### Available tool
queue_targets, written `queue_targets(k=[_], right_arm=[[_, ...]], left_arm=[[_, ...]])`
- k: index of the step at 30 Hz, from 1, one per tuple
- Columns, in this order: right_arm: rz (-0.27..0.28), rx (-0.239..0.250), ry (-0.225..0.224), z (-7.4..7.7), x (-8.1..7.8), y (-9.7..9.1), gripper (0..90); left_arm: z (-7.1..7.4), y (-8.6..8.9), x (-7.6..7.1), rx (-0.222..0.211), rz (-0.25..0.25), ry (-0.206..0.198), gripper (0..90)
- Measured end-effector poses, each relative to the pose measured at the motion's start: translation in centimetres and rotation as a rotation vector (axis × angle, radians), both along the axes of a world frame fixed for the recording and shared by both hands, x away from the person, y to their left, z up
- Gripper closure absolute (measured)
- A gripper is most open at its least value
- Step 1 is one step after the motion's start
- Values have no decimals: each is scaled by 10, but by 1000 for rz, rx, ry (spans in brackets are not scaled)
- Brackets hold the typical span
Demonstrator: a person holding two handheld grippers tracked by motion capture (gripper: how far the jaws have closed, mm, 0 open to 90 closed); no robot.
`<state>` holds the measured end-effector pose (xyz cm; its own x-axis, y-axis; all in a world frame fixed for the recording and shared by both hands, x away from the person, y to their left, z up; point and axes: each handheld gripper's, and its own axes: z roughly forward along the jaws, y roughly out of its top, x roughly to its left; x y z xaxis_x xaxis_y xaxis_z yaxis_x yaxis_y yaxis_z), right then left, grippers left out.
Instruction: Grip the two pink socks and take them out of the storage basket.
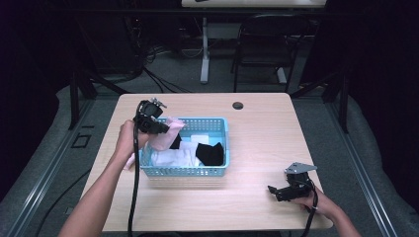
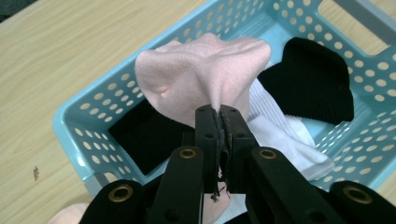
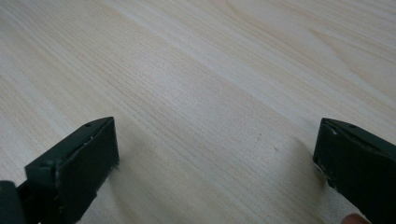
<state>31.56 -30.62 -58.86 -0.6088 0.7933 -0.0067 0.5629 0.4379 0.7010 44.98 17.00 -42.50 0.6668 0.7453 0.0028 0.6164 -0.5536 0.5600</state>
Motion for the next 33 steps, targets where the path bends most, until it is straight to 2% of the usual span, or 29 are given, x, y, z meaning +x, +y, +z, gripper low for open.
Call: queue_targets(k=[7,17,27,31,32,33], right_arm=[[2,1,1,0,0,0,0],[2,2,1,0,0,0,0],[2,2,1,0,0,0,0],[2,2,1,0,0,0,0],[2,2,1,0,0,0,0],[2,2,1,0,0,0,0]], left_arm=[[15,6,-2,-7,5,-26,868],[32,26,-6,-16,38,-49,868],[44,52,-11,-20,90,-74,868],[46,67,-13,-18,120,-80,868],[47,77,-14,-14,138,-83,868],[47,77,-14,-14,138,-83,868]])
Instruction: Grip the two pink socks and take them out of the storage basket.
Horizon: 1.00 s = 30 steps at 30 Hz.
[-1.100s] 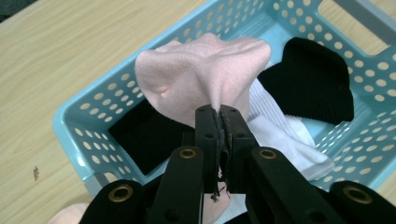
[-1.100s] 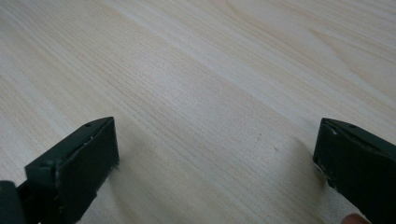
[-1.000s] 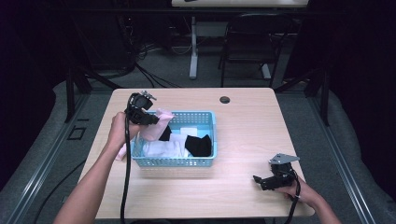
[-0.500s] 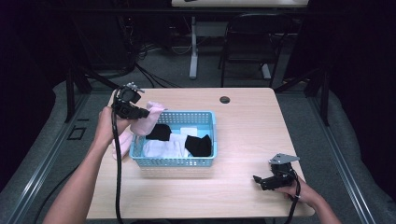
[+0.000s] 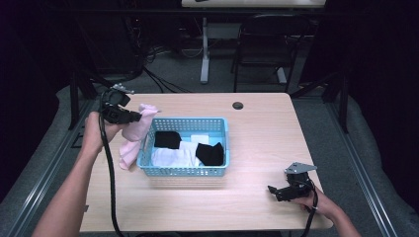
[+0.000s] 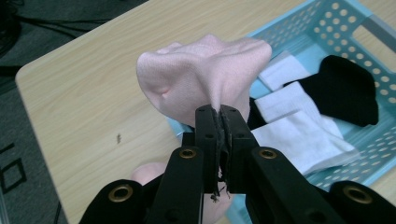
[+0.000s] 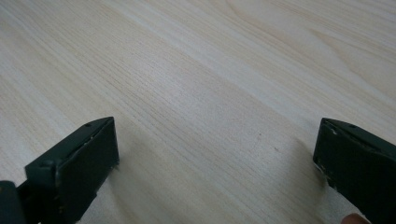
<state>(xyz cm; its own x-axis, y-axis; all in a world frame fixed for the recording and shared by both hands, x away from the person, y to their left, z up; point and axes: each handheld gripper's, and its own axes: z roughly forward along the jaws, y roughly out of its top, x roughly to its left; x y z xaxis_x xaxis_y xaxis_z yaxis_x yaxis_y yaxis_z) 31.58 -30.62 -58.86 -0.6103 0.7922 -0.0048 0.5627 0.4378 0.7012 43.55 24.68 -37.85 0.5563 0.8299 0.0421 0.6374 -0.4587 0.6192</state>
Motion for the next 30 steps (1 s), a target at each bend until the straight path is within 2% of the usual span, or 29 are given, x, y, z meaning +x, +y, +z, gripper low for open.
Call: queue_targets(k=[1,2,6,9,12,13,14,18,20,23,24,26,27,30], right_arm=[[0,0,0,0,0,0,0],[0,0,0,0,0,0,0],[0,0,0,0,0,0,0],[1,0,0,0,0,0,0],[-2,-2,-1,0,0,0,0],[-3,-2,-1,0,0,0,0],[-3,-2,-1,0,0,0,0],[-3,-1,1,0,0,0,0],[-3,0,1,0,0,0,0],[-4,-1,1,0,0,0,0],[-4,-1,0,0,0,0,0],[-3,3,1,0,0,0,0],[-4,2,1,0,0,0,0],[-5,2,1,0,0,0,0]], left_arm=[[-1,10,-1,-3,20,3,868],[-1,10,-1,-3,20,3,868],[-8,31,-5,1,69,20,868],[-20,50,-8,1,111,46,868],[-26,59,-9,-3,135,58,868],[-34,67,-9,-4,159,73,868],[-34,67,-9,-4,159,73,868],[-52,79,-7,-7,194,110,868],[-69,82,-5,11,220,147,868],[-87,86,-3,6,239,185,868],[-87,86,-3,6,239,185,868],[-98,87,-1,1,254,198,868],[-108,89,1,-15,267,226,867],[-115,91,3,-1,288,231,867]])
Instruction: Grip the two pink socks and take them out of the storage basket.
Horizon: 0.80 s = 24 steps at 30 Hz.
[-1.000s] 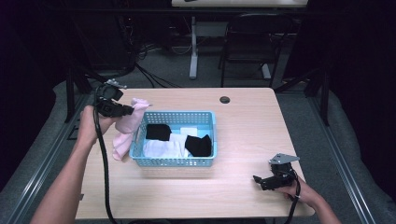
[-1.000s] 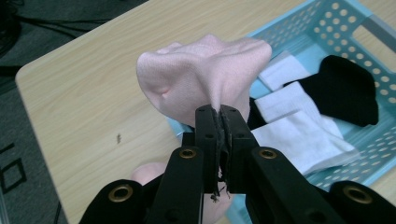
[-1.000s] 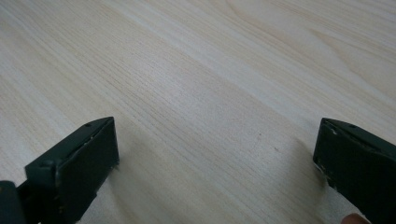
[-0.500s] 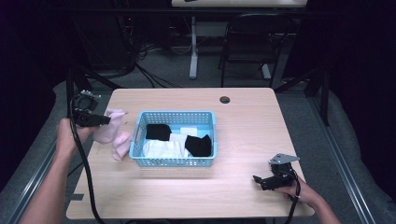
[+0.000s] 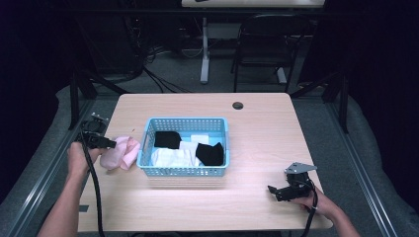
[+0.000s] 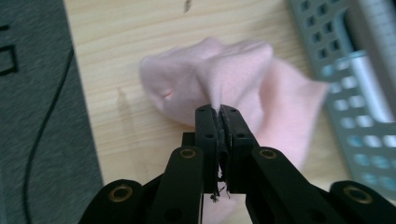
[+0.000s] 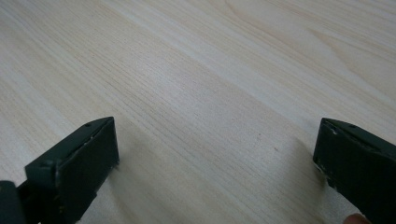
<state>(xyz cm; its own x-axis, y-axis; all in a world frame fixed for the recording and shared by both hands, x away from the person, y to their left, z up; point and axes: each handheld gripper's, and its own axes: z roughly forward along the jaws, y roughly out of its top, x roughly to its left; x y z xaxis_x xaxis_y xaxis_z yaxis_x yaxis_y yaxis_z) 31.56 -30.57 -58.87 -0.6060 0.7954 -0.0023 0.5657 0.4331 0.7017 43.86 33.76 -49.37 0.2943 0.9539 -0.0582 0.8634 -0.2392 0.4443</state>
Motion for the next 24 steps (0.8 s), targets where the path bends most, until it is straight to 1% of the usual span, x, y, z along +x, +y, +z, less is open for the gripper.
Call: queue_targets(k=[1,2,3,4,5,6,7,8,9,10,11,12,13,14,15,16,17,18,19,21,22,23,24], right_arm=[[0,0,0,0,0,0,0],[1,0,0,0,0,0,0],[1,0,1,0,0,0,0],[1,0,1,0,0,0,0],[1,0,1,0,0,0,0],[1,-3,0,0,0,0,0],[1,0,1,0,0,0,0],[1,0,1,0,0,0,0],[1,0,1,0,0,0,0],[1,0,1,0,0,0,0],[1,0,1,0,0,0,0],[1,0,0,0,0,0,0],[2,0,-1,0,0,0,0],[1,0,1,0,0,0,0],[1,0,-1,0,0,0,0],[1,0,-1,0,0,0,0],[1,0,0,0,0,0,0],[1,0,0,0,0,0,0],[-1,0,0,0,0,0,0],[-1,-1,0,0,0,0,0],[-2,-3,0,0,0,0,0],[-3,-1,-1,0,0,0,0],[-3,-1,-1,0,0,0,0]], left_arm=[[-4,1,1,4,4,14,867],[-12,4,4,-4,18,38,865],[-14,6,5,-16,29,42,864],[-14,6,5,-16,29,42,861],[-16,7,5,-32,41,42,861],[-17,8,6,-35,46,41,847],[-17,9,6,-38,52,43,761],[-17,9,6,-38,52,43,703],[-15,9,4,-42,69,36,618],[-15,9,4,-42,69,36,512],[-13,10,2,-44,76,25,512],[-10,10,0,-42,77,14,435],[-7,10,-3,-45,79,-6,330],[0,9,-10,-42,70,-32,293],[3,8,-14,-31,63,-46,253],[3,8,-14,-31,63,-46,221],[9,7,-25,-29,52,-74,194],[9,7,-25,-29,52,-74,168],[11,7,-31,-29,44,-82,151],[13,7,-44,-38,47,-112,148],[12,6,-55,-50,50,-119,127],[11,5,-61,-56,46,-123,117],[11,5,-61,-56,46,-123,117]])
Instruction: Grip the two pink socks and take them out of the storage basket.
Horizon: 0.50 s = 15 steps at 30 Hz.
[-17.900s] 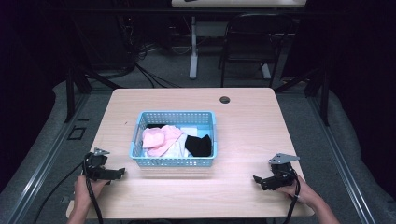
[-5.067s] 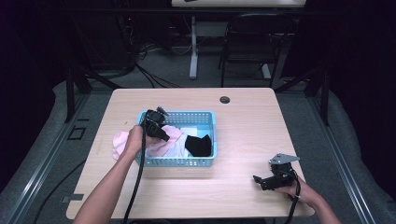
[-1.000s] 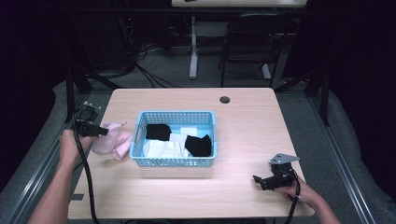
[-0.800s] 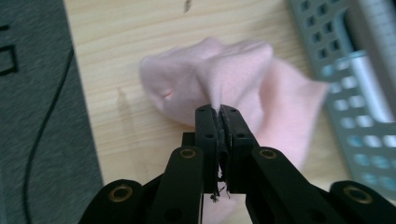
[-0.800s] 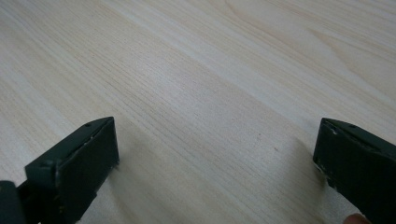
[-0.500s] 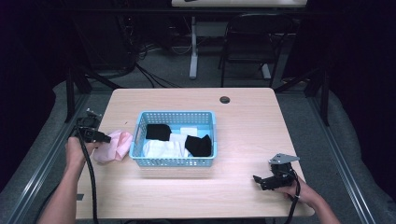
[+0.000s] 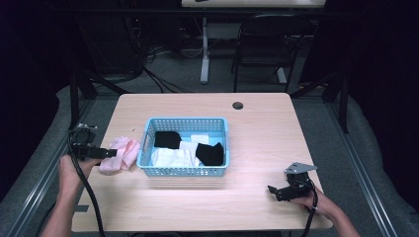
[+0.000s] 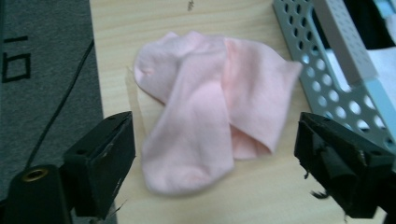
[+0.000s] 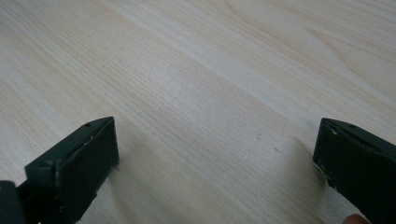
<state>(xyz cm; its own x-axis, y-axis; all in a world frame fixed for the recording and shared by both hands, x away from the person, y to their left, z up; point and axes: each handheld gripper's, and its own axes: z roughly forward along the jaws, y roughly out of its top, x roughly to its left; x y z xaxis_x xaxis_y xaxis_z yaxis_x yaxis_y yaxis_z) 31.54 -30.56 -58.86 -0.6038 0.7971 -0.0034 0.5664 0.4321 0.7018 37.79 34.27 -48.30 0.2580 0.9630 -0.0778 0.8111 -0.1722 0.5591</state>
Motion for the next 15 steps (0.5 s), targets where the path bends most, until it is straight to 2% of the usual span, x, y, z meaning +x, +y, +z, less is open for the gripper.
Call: queue_targets(k=[1,2,4,6,7,11,15], right_arm=[[-1,-4,0,0,0,0,0],[-1,-4,0,0,0,0,0],[-1,-4,0,0,0,0,0],[0,-3,0,0,0,0,0],[1,-2,0,0,0,0,0],[1,-2,0,0,0,0,0],[1,-3,1,0,0,0,0]], left_arm=[[-4,-2,-11,-5,-6,-6,112],[-4,-2,-11,-5,-6,-6,106],[-13,-3,-25,-17,-1,-8,104],[-16,-3,-29,-19,1,-5,102],[-20,-5,-31,-1,-1,14,101],[-23,-4,-35,-5,5,11,100],[-33,-5,-39,1,-7,30,89]])
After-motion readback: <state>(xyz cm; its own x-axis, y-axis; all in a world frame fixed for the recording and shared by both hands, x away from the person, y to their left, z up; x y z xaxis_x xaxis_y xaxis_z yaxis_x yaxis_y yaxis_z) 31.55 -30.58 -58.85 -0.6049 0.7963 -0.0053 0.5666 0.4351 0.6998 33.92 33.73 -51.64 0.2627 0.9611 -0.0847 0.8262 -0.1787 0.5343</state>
